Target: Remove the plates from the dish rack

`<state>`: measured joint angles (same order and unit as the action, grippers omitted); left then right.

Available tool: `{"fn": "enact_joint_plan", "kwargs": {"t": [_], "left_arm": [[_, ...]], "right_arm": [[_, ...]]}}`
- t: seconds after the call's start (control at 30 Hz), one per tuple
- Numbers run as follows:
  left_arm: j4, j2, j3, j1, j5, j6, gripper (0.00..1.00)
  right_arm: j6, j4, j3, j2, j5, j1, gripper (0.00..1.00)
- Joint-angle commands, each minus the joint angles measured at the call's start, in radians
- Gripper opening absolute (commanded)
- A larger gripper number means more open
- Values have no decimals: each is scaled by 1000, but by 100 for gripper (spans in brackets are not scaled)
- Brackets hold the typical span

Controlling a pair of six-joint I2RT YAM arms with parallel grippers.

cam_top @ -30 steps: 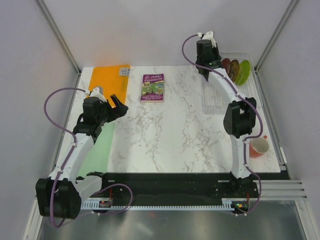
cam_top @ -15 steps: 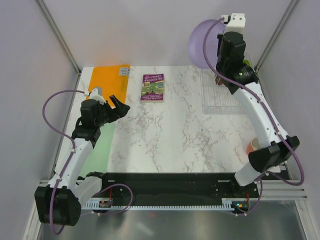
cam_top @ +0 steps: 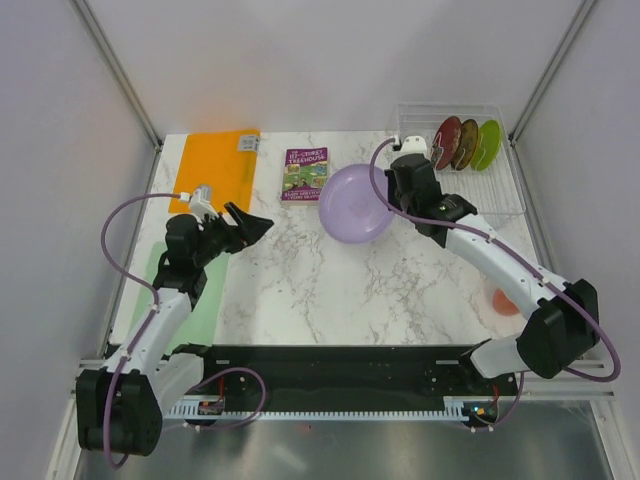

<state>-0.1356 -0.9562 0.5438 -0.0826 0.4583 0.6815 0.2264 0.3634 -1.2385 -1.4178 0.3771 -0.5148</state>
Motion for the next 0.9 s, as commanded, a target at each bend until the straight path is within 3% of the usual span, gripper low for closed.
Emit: {"fn": "enact_joint_plan", "kwargs": {"t": [0.0,0.5,0.63,0.87], "left_arm": [[-202,-41,-68,3,121,98,86],[-343,-72,-136,1,149,153,84],[-345,-78,-145,1,154,136,54],[-326,-88,-160,3,134,113,42]], "right_arm": [[97,-132,22,25,-47,-66,4],[228,-231,-1,-105,-125,-263,5],[255,-259,16,-86,-152,-275,5],[287,-279,17,-53,-233,-277,6]]}}
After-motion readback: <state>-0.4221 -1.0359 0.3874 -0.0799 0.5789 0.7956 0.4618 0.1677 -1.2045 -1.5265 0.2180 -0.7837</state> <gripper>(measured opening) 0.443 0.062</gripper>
